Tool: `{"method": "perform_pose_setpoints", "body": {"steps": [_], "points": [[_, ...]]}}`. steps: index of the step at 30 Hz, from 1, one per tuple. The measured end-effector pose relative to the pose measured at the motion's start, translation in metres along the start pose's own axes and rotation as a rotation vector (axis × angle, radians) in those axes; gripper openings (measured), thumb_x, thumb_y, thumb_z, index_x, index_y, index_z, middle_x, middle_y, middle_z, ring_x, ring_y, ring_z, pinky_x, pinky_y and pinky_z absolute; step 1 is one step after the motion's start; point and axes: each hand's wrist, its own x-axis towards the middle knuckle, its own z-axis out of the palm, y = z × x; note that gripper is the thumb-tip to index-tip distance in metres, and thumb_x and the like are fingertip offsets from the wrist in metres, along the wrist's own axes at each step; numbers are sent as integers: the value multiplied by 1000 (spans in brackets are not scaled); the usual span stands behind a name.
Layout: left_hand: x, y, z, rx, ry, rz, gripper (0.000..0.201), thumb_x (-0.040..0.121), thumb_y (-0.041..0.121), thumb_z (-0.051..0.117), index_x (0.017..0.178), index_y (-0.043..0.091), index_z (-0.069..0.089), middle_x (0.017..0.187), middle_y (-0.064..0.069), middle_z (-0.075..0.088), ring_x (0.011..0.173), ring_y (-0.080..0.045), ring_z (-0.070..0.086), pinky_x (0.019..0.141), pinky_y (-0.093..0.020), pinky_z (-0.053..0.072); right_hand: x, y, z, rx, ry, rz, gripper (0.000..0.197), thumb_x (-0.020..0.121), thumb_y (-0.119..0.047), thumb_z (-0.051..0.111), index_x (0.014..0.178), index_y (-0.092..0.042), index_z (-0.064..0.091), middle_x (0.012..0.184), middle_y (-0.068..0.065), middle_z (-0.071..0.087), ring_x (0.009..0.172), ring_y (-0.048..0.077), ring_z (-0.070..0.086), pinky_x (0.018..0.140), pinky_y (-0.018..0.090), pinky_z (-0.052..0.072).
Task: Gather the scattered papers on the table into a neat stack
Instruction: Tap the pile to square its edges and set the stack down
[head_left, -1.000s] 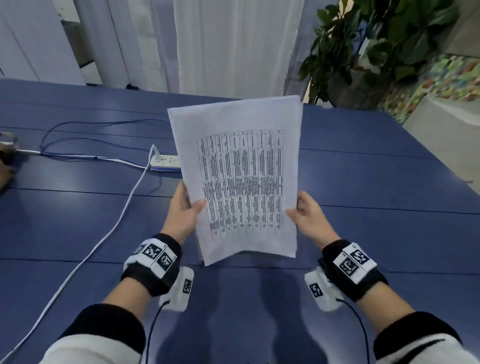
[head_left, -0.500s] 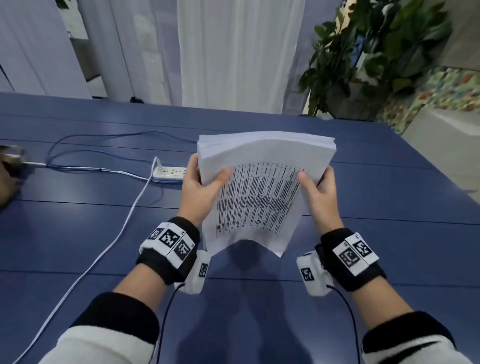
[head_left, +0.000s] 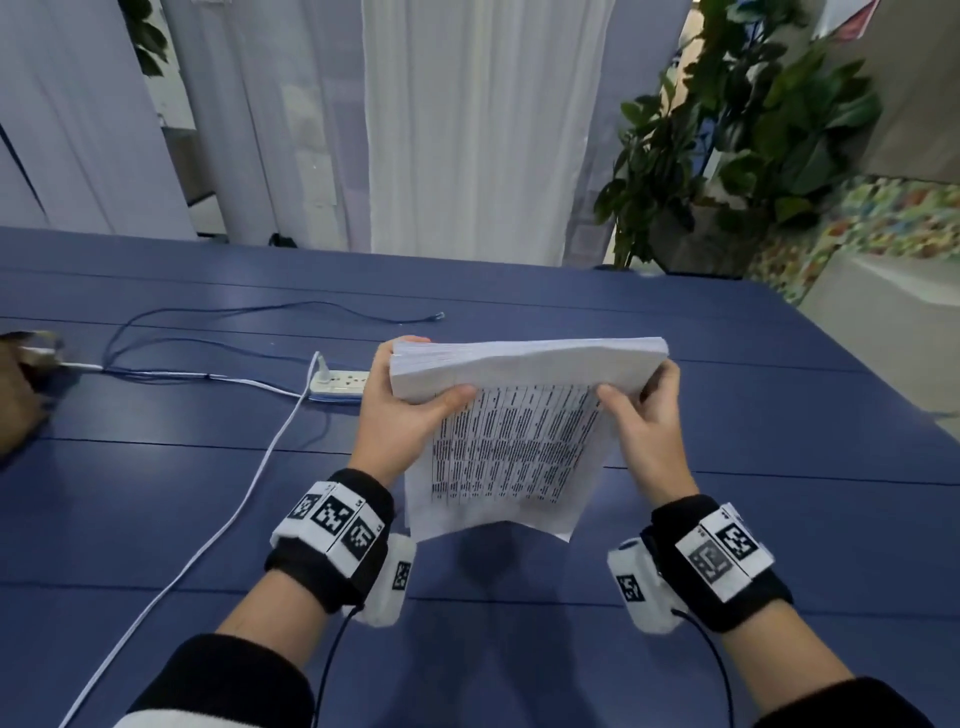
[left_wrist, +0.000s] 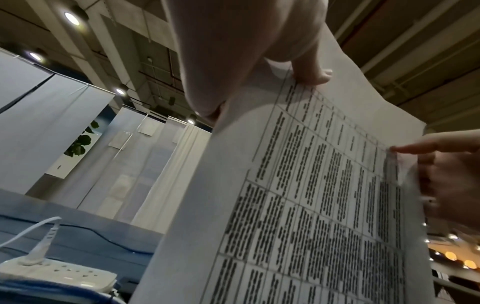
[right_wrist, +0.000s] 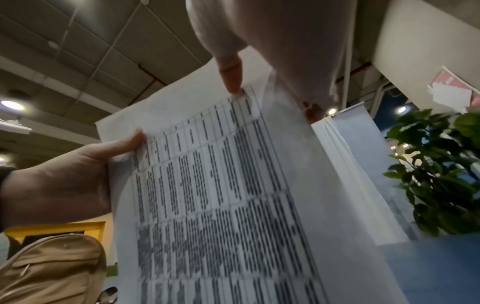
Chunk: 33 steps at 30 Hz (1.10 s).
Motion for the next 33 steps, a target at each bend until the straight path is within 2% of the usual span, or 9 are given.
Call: {"method": "perform_pose_setpoints", "body": {"steps": [4,7,13,15,19,23,28,30,33], "points": [[6,1,4,-10,0,-3,45,67,-4,76,99,18,53,89,6,61,73,4,65,62,-11,52,7,-13,-2,-14,-55,-48,39,91,5,48,118,-20,36,98,-8,49,77,-14,54,71,9,47],[7,-2,8,-47,39,-36,29,69,-1,75,89,16,62,81,9,69,72,1,68,64,-10,51,4,-9,2,-6,-23,-32,28,93,2,47,106,-22,41,100,-8,54,80,-12,60,71,9,49],[14,8,17,-101,109,36,28,70,0,74,93,11,62,90,0,67,78,-3,67,69,-12,52,9,-24,10,39,35,-121,30,94,4,44,96,-25,39,96,-6,54,78,-10,62,68,11,50],[14,5,13,-67,91,14,30,70,2,75,93,13,61,91,0,67,82,-9,66,67,-11,52,9,-22,8,-39,28,-134,35,92,6,47,100,-27,38,100,-6,51,81,-11,60,73,14,50],[9,-5,6,-27,46,-61,37,67,-2,77,94,18,59,90,5,67,80,-3,66,62,-9,50,9,-19,0,-154,-22,-94,54,87,7,54,126,-22,30,109,-5,44,85,-13,54,77,11,48],[13,-4,7,-10,23,-72,35,68,-3,76,89,20,59,86,6,67,70,5,67,61,-8,50,18,-32,0,-620,45,-327,62,78,-8,57,136,-15,36,126,-1,39,116,7,38,107,35,30],[17,-6,6,13,20,-85,31,68,4,78,88,20,62,86,6,68,73,2,67,61,-8,50,27,-51,24,-1208,-60,-720,65,77,-29,41,140,-13,36,143,5,40,134,18,26,111,46,-1],[17,-8,5,6,23,-84,30,67,3,78,89,17,64,86,5,69,72,4,67,63,-9,51,36,-47,32,-1301,-232,-703,57,83,-31,34,137,-13,41,138,5,47,131,22,38,111,50,3],[17,-7,5,-5,16,-72,27,68,1,77,86,16,65,84,4,70,73,2,68,64,-11,52,46,-36,36,-1360,-343,-788,29,86,-24,35,99,-14,59,90,2,62,84,27,61,90,36,27]]}}
